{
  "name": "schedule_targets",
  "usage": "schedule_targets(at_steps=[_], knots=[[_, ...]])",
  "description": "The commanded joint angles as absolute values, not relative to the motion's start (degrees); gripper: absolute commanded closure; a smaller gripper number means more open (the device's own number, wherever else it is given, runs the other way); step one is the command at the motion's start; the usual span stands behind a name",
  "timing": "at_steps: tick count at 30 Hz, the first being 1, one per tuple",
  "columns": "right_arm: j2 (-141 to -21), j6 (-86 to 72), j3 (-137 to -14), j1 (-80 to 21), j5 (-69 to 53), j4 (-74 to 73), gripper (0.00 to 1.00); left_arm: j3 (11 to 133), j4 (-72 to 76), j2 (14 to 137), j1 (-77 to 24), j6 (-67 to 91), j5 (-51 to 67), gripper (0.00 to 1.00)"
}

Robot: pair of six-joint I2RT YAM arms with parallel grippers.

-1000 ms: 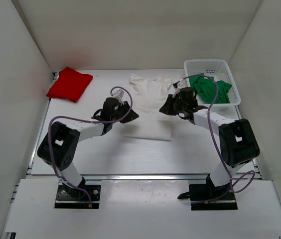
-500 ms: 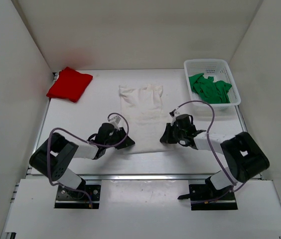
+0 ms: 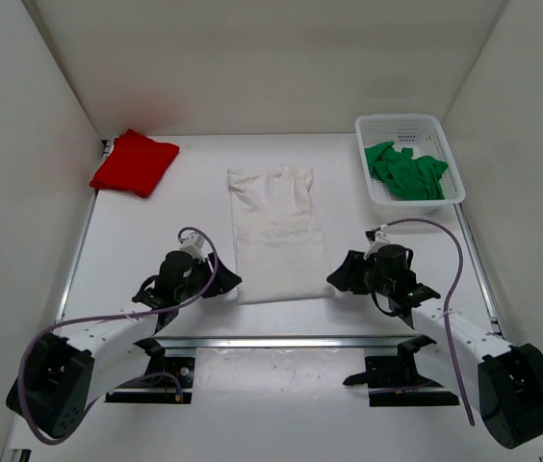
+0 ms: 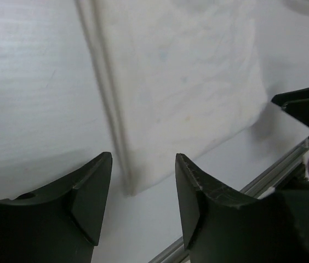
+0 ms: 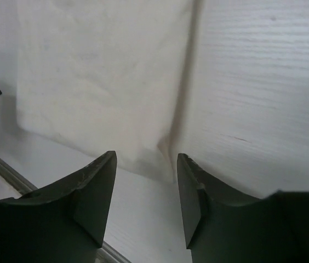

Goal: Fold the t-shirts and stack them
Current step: Grab one side of the 2/3 rectangular tshirt with both arms

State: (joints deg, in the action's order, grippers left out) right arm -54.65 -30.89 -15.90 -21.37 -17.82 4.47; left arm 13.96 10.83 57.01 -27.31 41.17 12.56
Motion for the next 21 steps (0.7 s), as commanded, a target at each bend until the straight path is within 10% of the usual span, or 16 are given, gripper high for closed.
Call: schedule_targets(at_steps=[1, 12, 16, 21], knots=[[-55.19, -30.68, -13.37, -18.99, -20.30, 1.94, 0.53, 10.29, 6.06, 58.44, -28.38, 40.07, 12.04, 0.39], [-63.54, -30.94, -14.50, -19.25, -25.13, 7.73, 0.70, 11.24, 10.81, 67.58, -35.24, 42.45, 11.69, 0.45], [-64.34, -31.46, -14.50, -19.68, -25.93, 8.61, 0.96, 11.86, 9.49, 68.29, -35.95, 41.23, 12.74, 0.68], [-59.34, -33.13, -13.98, -23.72, -23.39, 4.84, 1.00, 12.83, 3.88, 65.06, -38.49, 40.61, 12.31, 1.00]])
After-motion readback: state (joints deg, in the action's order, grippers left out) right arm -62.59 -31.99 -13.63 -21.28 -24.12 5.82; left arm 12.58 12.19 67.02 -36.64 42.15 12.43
